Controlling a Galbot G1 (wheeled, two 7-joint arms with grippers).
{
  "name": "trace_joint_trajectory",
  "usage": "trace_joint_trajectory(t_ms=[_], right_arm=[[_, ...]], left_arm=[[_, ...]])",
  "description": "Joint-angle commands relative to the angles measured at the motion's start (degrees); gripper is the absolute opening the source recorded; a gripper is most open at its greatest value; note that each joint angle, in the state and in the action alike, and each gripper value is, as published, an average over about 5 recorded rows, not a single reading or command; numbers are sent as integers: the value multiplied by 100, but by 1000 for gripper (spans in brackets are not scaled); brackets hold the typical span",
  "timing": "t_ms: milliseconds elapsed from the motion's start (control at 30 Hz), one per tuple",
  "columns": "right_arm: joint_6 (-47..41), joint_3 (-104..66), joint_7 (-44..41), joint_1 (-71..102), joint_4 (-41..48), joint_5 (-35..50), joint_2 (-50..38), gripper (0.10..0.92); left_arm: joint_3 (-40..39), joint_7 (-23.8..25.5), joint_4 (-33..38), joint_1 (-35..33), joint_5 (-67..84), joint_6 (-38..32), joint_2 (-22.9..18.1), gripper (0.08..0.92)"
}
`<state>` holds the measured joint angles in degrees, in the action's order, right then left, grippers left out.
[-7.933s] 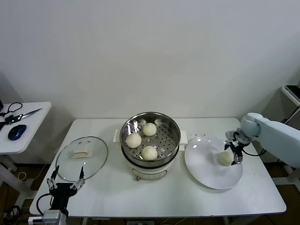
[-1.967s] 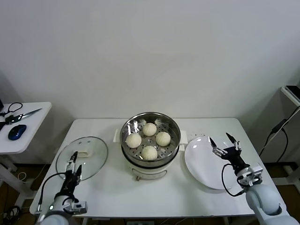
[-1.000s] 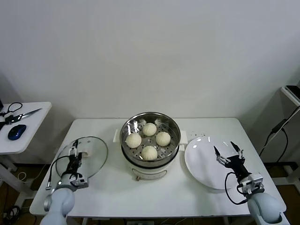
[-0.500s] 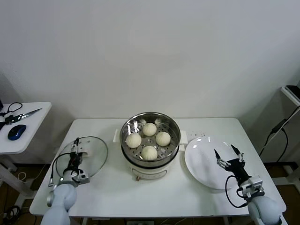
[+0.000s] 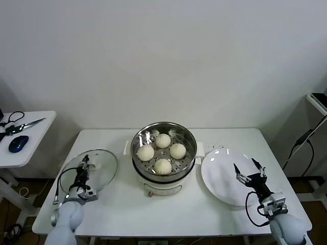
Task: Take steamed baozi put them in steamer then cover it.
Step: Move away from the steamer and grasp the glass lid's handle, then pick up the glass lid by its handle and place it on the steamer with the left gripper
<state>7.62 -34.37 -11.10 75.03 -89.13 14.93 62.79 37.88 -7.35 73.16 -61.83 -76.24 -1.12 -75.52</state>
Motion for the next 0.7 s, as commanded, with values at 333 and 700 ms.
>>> trace_joint_trajectory(t_ms=[333, 700], right_arm=[[85, -111, -73, -32, 158, 10, -43, 823], [155, -131, -119, -202, 447, 23, -155, 823]], left_arm=[[62, 135, 2225, -1024, 691, 333, 516, 147], [179, 231, 4726, -2580, 781, 1795, 1043, 147]])
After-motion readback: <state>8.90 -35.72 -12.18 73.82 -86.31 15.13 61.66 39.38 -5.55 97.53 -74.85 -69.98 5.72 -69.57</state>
